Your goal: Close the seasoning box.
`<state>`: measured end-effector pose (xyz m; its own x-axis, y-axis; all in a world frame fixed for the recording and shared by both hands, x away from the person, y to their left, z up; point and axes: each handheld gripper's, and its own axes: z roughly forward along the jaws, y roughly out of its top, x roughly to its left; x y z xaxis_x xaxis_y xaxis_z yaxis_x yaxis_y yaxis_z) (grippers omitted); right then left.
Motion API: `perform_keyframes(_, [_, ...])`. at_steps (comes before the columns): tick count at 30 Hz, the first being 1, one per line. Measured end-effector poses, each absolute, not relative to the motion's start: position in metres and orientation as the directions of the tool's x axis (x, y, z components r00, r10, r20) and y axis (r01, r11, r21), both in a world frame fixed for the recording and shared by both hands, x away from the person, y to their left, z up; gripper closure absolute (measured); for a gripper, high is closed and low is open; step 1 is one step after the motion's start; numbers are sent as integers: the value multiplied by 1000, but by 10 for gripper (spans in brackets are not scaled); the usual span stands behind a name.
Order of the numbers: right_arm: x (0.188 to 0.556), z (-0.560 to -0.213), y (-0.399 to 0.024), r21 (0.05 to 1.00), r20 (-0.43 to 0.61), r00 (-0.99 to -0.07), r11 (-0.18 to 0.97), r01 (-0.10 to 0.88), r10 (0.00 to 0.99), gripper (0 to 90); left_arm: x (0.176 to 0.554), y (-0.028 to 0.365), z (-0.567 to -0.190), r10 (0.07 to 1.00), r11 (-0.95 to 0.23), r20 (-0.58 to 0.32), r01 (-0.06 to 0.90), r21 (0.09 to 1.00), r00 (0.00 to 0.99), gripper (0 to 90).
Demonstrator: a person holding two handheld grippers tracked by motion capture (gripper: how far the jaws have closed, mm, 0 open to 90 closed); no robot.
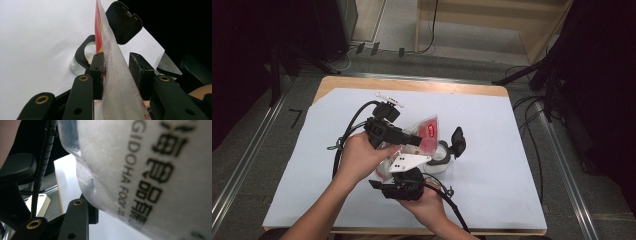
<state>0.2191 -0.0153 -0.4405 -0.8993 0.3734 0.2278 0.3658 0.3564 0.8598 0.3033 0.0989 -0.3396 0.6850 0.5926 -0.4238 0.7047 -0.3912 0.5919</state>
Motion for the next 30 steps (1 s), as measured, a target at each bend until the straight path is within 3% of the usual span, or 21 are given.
perform_keyframes(30, [219,-440,-15,859,227,-899,359,366,374,625,302,98,-339,593,-397,-414,698,595,691,666])
